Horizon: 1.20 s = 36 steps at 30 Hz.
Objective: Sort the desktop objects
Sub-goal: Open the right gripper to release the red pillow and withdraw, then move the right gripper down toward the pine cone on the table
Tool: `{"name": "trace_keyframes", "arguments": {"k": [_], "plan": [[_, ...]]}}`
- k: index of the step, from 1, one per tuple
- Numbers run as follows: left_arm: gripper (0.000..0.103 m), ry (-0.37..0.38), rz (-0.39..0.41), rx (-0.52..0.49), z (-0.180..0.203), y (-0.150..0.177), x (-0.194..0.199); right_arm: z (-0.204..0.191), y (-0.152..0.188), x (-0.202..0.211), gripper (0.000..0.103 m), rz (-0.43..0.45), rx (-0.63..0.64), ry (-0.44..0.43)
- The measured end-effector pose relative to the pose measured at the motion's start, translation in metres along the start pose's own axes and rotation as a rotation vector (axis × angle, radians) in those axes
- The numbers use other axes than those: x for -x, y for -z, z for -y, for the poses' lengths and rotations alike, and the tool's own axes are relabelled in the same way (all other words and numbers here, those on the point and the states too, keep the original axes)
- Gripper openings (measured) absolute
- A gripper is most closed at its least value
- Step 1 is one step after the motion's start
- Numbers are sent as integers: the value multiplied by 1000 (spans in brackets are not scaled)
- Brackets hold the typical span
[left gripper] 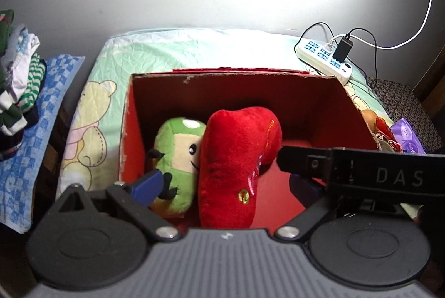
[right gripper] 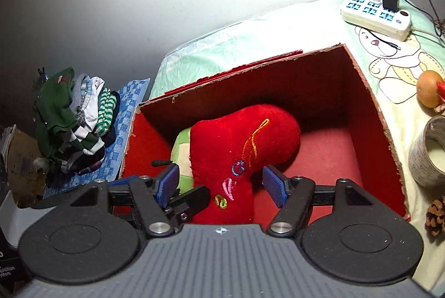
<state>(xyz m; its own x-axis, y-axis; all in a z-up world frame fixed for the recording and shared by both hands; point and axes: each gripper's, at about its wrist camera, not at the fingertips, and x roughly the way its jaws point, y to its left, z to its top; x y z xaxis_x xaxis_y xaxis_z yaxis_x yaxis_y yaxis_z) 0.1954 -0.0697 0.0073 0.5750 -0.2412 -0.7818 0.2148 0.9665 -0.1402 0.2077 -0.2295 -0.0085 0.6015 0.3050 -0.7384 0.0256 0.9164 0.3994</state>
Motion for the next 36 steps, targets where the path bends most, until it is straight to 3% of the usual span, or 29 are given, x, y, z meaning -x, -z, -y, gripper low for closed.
{"name": "trace_keyframes", "arguments": {"k": [4,12,20,24,31,36], "plan": [[98,-65,17,-27,2,10,13,-5,11,10,70,28,29,64],[101,-162,61,-75,8,27,33,-18,31,26,72,59,67,107],[102,-195,73,-74,0,44,47,-32,52,42,73,96,102,117],[102,-234,102,-120,-1,60,56,-37,67,50,81,127,132,122],[102,-213,69,-114,-17,94,57,-31,93,49,81,97,139,147],[102,-153,21,-96,-32,121,54,-16,116,48,81,60,93,183]]}}
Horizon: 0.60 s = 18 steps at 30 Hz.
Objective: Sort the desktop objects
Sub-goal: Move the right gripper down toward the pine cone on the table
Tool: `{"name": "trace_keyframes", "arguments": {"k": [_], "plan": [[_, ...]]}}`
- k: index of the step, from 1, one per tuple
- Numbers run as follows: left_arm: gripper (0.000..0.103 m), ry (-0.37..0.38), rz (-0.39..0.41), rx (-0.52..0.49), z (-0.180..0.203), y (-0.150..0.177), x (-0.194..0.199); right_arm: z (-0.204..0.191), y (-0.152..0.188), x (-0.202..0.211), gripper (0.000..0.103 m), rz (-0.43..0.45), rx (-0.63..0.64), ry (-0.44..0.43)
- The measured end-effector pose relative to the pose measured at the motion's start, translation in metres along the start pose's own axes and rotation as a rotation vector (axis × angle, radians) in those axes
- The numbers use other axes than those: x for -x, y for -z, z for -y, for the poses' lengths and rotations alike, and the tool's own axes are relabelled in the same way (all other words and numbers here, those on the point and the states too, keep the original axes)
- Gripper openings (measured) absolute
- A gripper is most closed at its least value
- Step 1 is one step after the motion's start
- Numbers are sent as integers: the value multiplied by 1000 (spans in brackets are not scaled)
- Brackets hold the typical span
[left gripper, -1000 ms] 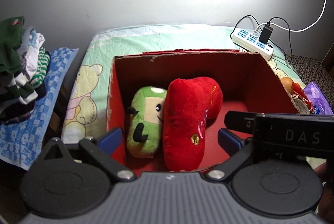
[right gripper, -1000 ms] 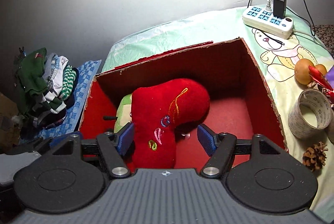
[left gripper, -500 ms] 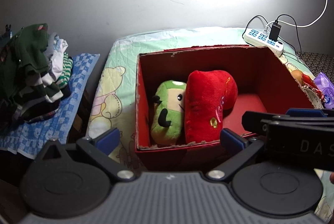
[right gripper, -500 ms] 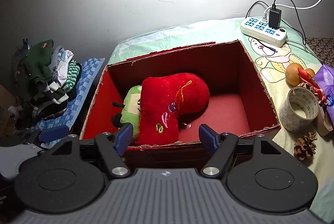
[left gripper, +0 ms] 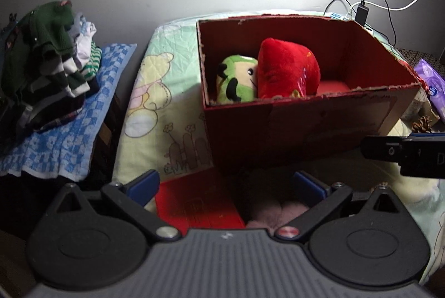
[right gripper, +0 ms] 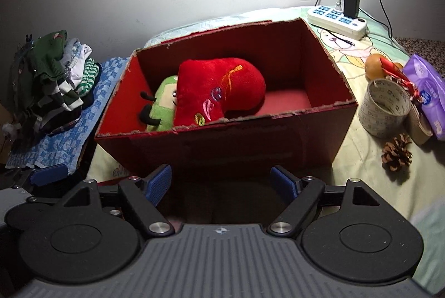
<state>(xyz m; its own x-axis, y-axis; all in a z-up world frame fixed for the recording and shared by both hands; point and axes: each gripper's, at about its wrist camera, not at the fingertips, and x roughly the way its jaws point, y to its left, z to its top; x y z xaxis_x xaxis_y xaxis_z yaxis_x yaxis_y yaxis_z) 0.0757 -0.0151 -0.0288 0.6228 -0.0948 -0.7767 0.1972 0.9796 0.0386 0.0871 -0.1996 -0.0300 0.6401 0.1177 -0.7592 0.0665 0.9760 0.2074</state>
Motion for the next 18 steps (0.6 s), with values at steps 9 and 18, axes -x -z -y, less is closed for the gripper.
{"name": "trace_keyframes", "arguments": {"k": [9,18], "plan": [[101,228,-86,-14,1,48,2,38,47,0,77,-85,-76,64],[101,306,-18,-85,56,43,3,59,51,-13,73,-151,-87,56]]}}
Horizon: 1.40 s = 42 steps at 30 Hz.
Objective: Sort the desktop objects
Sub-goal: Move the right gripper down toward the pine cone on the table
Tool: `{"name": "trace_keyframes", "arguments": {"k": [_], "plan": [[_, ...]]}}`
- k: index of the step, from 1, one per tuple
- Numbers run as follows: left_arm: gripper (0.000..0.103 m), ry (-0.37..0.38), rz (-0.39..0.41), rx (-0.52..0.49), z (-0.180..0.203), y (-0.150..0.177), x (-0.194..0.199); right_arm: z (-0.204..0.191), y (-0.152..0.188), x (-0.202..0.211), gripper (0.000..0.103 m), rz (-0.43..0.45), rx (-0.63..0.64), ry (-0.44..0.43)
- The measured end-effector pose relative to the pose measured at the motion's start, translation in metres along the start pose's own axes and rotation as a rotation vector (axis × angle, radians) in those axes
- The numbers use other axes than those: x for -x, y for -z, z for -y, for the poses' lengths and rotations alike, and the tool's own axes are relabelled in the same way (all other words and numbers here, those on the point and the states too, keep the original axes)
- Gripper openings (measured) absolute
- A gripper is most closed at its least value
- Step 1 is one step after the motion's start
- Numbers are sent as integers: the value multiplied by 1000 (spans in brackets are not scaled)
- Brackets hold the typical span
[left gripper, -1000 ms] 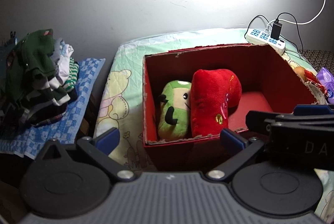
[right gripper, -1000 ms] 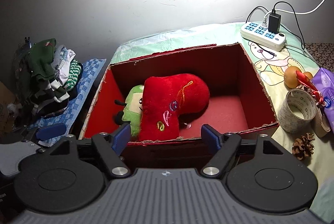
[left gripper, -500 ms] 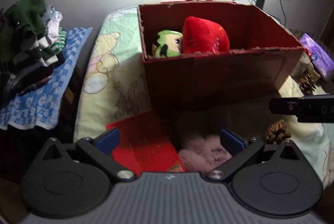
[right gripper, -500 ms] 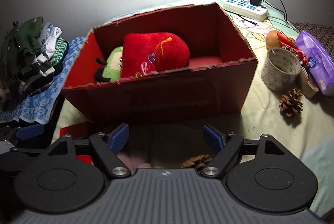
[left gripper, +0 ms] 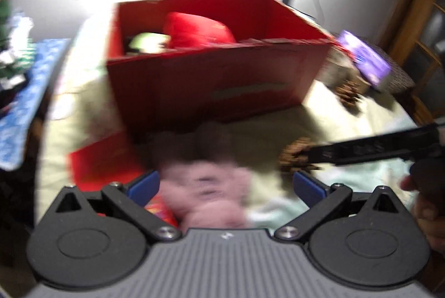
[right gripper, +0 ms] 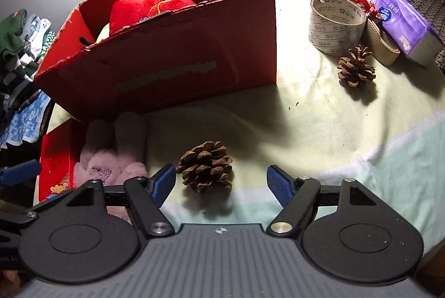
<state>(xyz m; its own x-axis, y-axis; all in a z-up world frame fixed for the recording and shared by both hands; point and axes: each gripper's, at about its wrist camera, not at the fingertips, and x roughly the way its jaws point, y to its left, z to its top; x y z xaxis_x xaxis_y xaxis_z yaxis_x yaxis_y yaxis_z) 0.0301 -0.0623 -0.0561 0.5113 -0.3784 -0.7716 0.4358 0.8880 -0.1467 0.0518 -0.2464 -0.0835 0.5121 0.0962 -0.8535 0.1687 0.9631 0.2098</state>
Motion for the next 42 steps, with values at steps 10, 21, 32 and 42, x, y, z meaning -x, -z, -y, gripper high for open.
{"name": "trace_keyframes", "arguments": {"k": [10,21,32,42], "plan": [[101,1,-29,-70,61,-7,-48,36,-24,-4,70,-49,74,-110],[100,-96,-59,148,65,-12,-74,54,-51,-24,68,-120,185,-217],[101,-21,-202,132,65,-15,-79,42,-64,-40,68,-165,252,-278],[101,-113,-92,46,62,-33,-73,54,-66,-46,67,-180,194,-268]]}}
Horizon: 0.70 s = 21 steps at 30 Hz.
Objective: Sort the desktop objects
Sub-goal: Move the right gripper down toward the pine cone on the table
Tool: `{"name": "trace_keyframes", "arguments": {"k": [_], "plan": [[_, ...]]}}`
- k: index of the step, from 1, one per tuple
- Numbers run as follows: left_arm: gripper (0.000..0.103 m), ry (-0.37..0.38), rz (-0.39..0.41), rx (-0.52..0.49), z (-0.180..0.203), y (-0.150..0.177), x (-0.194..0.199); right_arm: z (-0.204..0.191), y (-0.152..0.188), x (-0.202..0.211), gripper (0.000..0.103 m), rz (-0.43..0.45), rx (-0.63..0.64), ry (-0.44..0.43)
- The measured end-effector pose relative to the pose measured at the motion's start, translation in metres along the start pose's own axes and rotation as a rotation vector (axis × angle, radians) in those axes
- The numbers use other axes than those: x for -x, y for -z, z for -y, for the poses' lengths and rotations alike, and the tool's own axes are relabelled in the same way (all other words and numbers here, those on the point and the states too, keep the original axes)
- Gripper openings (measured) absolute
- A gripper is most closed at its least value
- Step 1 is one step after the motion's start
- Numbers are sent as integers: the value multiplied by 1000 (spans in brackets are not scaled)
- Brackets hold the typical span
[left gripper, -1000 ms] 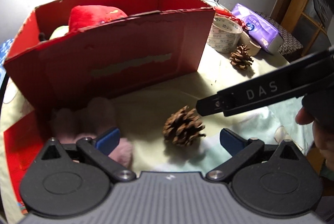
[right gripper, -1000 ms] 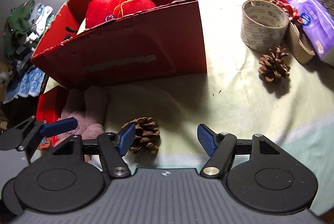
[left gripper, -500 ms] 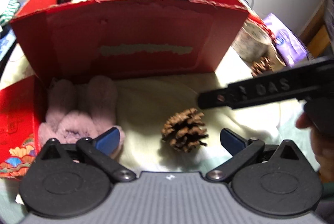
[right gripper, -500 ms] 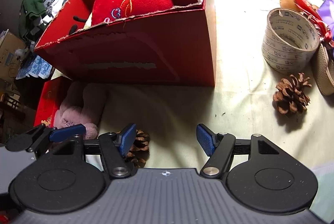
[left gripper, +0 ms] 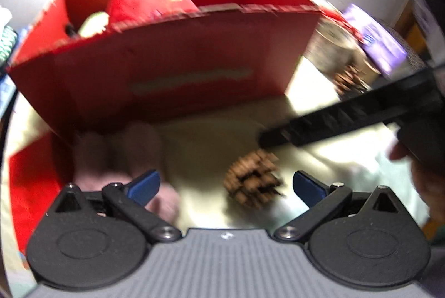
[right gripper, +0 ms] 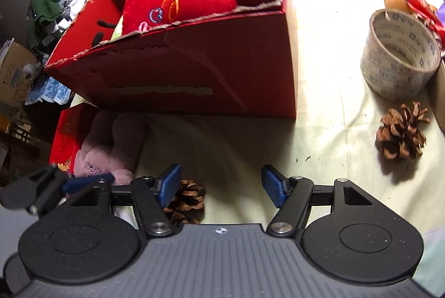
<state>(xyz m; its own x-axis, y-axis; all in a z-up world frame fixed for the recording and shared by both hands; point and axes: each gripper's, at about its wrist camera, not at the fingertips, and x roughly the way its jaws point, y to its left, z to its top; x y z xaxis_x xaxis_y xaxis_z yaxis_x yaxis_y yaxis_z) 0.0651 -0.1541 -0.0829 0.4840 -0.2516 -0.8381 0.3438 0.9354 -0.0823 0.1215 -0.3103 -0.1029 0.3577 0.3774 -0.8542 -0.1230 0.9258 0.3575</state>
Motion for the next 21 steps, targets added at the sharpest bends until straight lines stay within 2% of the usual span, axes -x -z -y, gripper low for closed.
{"name": "trace_keyframes", "arguments": {"k": [3,5,6,7,10,13,15,18,20,21], "plan": [[101,35,-21,-2,-3,-3,-10,2,0,-2,67,-11,-24,-10],[98,51,-7,-11,0,0,-13,0,1,-3,67,-26,-28,-30],[91,60,-1,-16,2,2,-14,-2,1,-5,66,-34,-30,-45],[74,71,-1,-19,4,4,-14,-4,2,-7,65,-44,-31,-61],[53,106,-30,-7,3,7,-24,-8,2,-14,61,-81,-39,-99],[53,131,-60,21,2,11,-27,-10,2,-17,57,-102,-49,-126],[53,131,-43,15,2,13,-21,-13,2,-15,54,-100,-34,-121],[75,140,-7,13,0,14,-10,-16,4,-10,55,-80,-15,-112],[73,140,-8,7,0,15,-9,-19,5,-9,56,-86,10,-113],[68,142,-20,7,0,16,-11,-21,5,-8,56,-90,23,-114]]}}
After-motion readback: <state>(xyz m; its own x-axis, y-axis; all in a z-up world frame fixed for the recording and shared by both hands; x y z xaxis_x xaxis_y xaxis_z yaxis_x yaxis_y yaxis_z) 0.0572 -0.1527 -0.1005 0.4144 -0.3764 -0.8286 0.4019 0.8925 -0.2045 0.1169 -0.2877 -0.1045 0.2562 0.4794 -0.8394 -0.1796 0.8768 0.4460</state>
